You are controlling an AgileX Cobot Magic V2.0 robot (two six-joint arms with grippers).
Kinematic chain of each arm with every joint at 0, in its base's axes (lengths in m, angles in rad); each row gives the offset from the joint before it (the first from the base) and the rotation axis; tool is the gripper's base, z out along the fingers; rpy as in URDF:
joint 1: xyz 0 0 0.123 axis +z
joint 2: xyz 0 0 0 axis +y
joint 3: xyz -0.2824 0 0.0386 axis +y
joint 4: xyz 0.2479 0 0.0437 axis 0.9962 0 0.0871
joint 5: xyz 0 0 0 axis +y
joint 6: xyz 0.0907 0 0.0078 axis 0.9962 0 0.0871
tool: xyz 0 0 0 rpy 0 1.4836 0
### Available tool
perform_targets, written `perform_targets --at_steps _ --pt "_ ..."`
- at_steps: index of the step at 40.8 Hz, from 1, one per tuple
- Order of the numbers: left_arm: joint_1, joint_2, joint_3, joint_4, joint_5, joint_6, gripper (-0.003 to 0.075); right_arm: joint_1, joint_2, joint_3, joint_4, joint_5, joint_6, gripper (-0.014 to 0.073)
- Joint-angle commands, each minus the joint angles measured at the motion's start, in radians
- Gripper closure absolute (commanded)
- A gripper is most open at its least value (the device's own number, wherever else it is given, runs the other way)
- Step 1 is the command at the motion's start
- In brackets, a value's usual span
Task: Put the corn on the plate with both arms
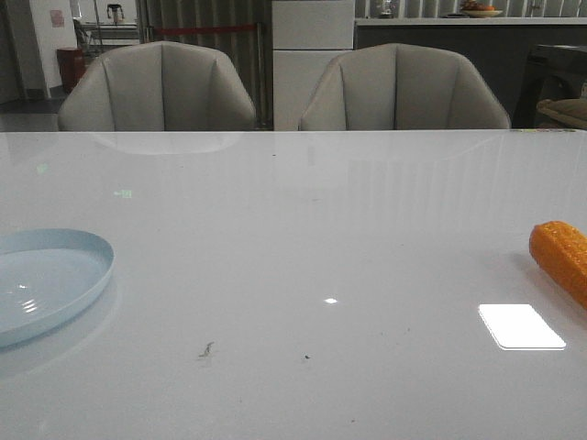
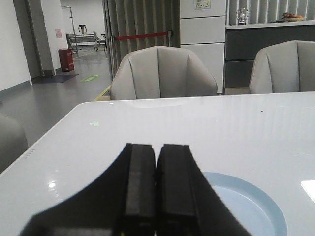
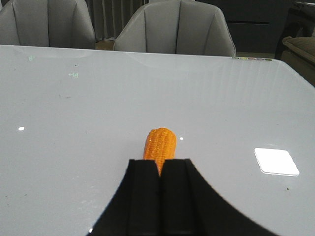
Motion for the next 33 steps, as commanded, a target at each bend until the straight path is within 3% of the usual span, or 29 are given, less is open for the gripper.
perform_targets --at_steps 1,23,33 --pt "-0.004 -0.018 0.036 -0.001 -0.093 -0.012 0.0631 -0.003 -0.023 -0.021 -0.009 -0.079 -0.011 0.0542" --pt "-0.004 -0.018 0.036 -0.028 -0.102 -0.012 0.0631 -0.003 -0.023 -0.021 -0.009 -0.079 -0.011 0.0542" --pt "-0.004 -0.018 0.036 -0.059 -0.261 -0.012 0.0631 -0.003 -0.023 -0.021 -0.009 -0.134 -0.011 0.0542"
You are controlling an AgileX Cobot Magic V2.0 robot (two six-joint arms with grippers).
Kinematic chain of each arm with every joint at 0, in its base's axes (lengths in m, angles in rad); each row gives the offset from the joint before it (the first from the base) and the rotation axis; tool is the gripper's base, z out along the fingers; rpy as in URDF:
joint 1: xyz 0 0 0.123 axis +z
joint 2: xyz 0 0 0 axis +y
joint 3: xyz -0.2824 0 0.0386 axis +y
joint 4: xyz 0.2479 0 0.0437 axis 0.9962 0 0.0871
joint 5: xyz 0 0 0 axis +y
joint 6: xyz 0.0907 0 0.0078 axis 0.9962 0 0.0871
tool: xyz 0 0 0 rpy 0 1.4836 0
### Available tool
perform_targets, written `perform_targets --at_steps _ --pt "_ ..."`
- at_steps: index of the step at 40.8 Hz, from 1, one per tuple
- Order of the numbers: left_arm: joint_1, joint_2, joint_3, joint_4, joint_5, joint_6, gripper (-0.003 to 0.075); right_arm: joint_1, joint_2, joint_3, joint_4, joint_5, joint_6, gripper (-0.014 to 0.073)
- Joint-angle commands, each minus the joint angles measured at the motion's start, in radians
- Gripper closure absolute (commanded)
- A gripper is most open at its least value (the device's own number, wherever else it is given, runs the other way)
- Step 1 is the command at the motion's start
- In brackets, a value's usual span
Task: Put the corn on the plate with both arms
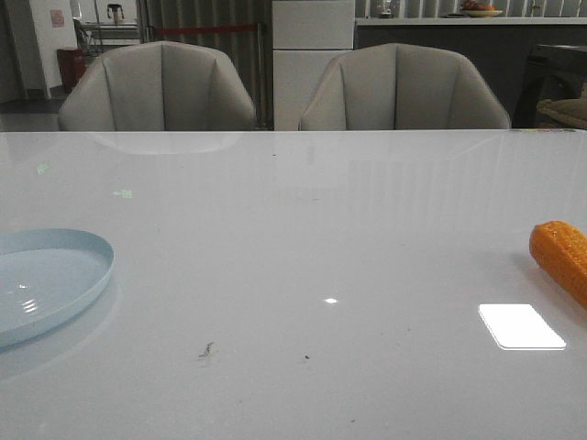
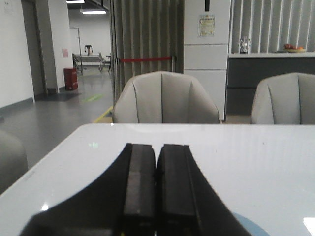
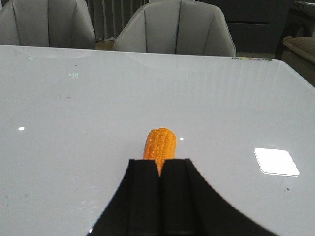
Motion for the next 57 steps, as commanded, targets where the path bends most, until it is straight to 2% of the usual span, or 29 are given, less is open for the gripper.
perform_targets --at_steps 1,4,6,10,14,19,27,32,45,52,57 --pt "-0.004 -0.018 0.036 -0.014 -0.176 -0.012 0.0631 -0.003 -0.023 -0.021 -0.009 -0.153 -0.011 0.0542" --pt "-0.004 -0.018 0.023 -0.015 -0.244 -0.012 0.0631 -0.003 -0.023 -0.021 -0.009 -0.245 -0.011 0.0542" --pt "-0.004 -0.018 -0.001 -0.015 -0.281 -0.012 0.0631 -0.003 -0.023 -0.021 -0.009 -0.359 -0.011 0.0542" --pt "-0.004 -0.016 -0.079 0.002 -0.265 -0.012 0.0631 -0.003 -0.023 -0.022 -0.006 -0.578 0.003 0.0542" --pt "-0.004 -0.010 -0.174 0.056 -0.223 -0.012 0.0631 -0.003 -0.023 -0.050 0.060 -0.661 0.075 0.0542" --pt "-0.004 0.032 -0.307 0.056 -0.165 -0.012 0.0631 -0.003 -0.014 -0.207 0.073 -0.564 0.134 0.0538" --pt "-0.004 0.203 -0.535 0.080 -0.013 -0.010 0.0631 -0.003 0.116 -0.508 0.046 -0.135 0.134 0.0533" --pt "-0.004 0.350 -0.646 0.080 0.083 -0.010 0.0631 -0.003 0.264 -0.646 0.046 0.010 0.134 0.0533" --pt "-0.004 0.621 -0.677 0.049 0.137 -0.010 0.0631 -0.003 0.552 -0.676 0.046 -0.007 0.134 0.0533" --pt "-0.004 0.700 -0.677 -0.061 0.203 -0.010 0.0631 -0.003 0.637 -0.676 0.046 -0.007 0.134 0.0534" --pt "-0.004 0.735 -0.677 -0.063 0.233 -0.010 0.0631 -0.003 0.662 -0.676 0.046 0.003 0.134 0.0531"
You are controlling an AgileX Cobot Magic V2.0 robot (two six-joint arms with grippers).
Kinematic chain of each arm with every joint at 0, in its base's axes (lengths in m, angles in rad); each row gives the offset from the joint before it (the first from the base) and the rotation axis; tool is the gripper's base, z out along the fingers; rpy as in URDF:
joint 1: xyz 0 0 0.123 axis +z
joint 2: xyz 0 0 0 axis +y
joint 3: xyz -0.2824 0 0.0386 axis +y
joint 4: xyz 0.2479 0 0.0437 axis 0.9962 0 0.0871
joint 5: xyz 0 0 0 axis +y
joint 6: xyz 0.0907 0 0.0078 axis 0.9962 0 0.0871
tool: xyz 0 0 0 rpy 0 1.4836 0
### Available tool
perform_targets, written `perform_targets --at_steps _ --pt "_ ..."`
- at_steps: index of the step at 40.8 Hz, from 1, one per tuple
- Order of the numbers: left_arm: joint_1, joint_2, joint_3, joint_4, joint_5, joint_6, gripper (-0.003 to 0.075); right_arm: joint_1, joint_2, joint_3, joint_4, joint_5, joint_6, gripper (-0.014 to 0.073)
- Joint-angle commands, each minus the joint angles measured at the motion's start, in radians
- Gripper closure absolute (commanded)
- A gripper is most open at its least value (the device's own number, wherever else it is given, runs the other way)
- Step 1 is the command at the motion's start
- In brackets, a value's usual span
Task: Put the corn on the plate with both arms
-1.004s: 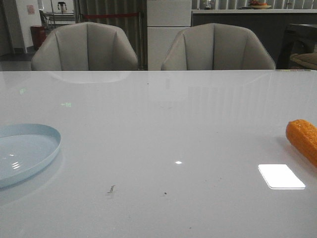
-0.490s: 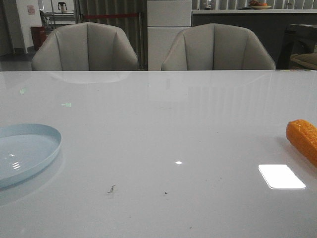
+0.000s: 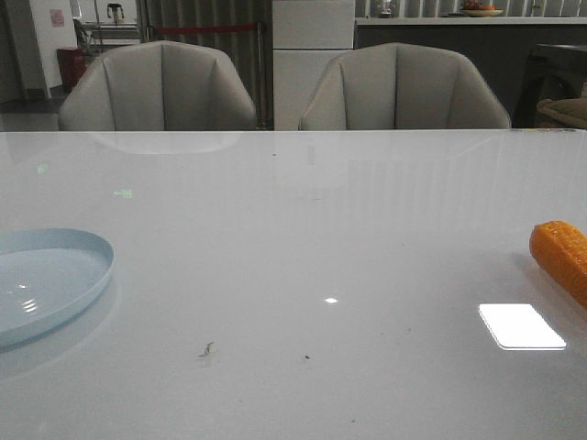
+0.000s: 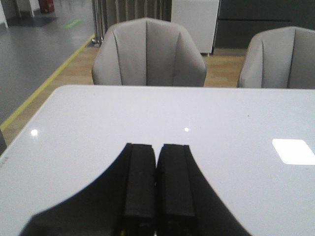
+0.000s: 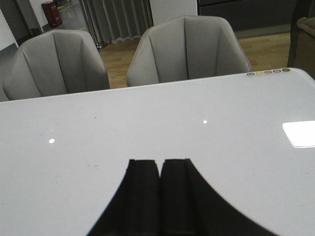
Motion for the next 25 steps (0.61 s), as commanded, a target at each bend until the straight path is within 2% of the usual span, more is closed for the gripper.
perform_targets --at_steps 1,3,7,13,16,18,25 --pt "-0.004 0.024 -0.037 -0.020 -0.059 -0.010 0.0630 -0.003 0.018 -0.036 -0.012 -0.068 0.001 0.0529" --pt "-0.004 0.029 -0.037 0.002 -0.063 -0.010 0.0617 -0.003 0.019 -0.036 -0.012 -0.061 0.001 0.0510" --pt "-0.004 0.029 -0.037 0.009 -0.075 -0.007 0.0550 -0.003 0.019 -0.036 -0.014 -0.057 0.001 0.0393" --pt "-0.004 0.039 -0.037 0.009 -0.106 -0.007 0.0340 -0.003 0.019 -0.036 -0.058 -0.054 0.000 0.0081" --pt "-0.004 0.046 -0.037 0.009 -0.113 -0.007 0.0248 -0.003 0.019 -0.036 -0.074 -0.050 0.000 -0.0028" --pt "-0.004 0.048 -0.037 -0.001 -0.113 -0.007 0.0218 -0.003 0.019 -0.036 -0.074 -0.050 0.000 -0.0027" --pt "-0.004 0.076 -0.037 -0.002 -0.097 -0.007 0.0252 -0.003 0.019 -0.036 -0.066 -0.032 0.001 -0.0008"
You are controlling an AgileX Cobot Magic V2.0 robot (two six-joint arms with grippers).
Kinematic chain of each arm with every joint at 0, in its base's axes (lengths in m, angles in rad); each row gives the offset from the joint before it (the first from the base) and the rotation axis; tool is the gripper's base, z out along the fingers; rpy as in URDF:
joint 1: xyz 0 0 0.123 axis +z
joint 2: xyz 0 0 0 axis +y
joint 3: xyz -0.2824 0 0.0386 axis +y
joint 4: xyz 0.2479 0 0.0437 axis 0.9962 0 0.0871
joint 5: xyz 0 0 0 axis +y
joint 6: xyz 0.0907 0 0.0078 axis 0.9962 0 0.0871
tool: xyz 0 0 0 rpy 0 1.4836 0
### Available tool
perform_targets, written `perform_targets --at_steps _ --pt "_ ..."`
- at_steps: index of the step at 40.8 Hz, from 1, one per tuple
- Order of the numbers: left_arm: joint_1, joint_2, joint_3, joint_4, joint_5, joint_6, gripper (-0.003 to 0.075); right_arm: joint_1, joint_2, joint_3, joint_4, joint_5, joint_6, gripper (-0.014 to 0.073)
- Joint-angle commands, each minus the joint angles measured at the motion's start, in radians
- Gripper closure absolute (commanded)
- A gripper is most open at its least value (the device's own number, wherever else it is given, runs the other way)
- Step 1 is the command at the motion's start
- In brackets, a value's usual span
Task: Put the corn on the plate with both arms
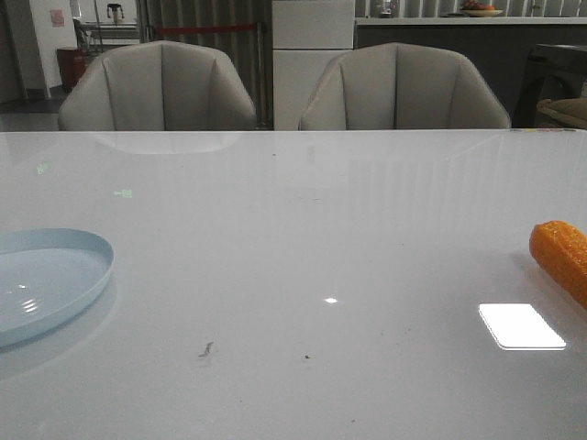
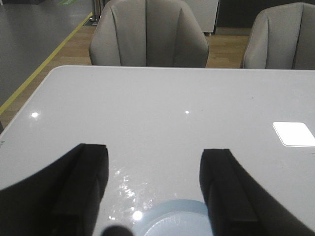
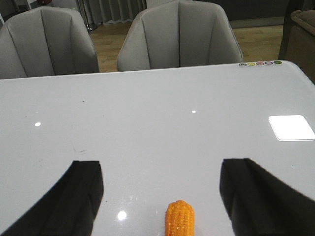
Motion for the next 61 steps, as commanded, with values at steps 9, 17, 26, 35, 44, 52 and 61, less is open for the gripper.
perform_targets --at_steps 9,17,26,35,44,52,61 --pt "-0.004 0.109 -0.065 -0.059 0.103 -0.007 0.0260 -0.002 0.031 -0.064 0.031 0.110 0.000 0.0003" --pt "0.001 0.269 -0.187 -0.059 0.260 -0.007 0.0260 -0.002 0.062 -0.118 0.042 0.220 0.000 0.0003" --pt "0.135 0.537 -0.395 -0.066 0.497 -0.041 0.0261 -0.002 0.062 -0.128 0.042 0.222 -0.001 0.0003" --pt "0.242 0.806 -0.550 -0.148 0.693 -0.035 0.0265 -0.002 0.062 -0.128 0.042 0.220 -0.001 0.0003" --pt "0.230 1.005 -0.648 -0.148 0.840 0.002 0.0265 -0.002 0.062 -0.128 0.042 0.219 -0.001 0.0003" --pt "0.224 1.080 -0.658 -0.137 0.829 0.006 0.0265 -0.002 0.062 -0.128 0.041 0.219 -0.001 0.0003" --pt "0.224 1.100 -0.658 -0.137 0.781 0.006 0.0267 -0.002 0.062 -0.128 0.041 0.219 -0.001 0.0003"
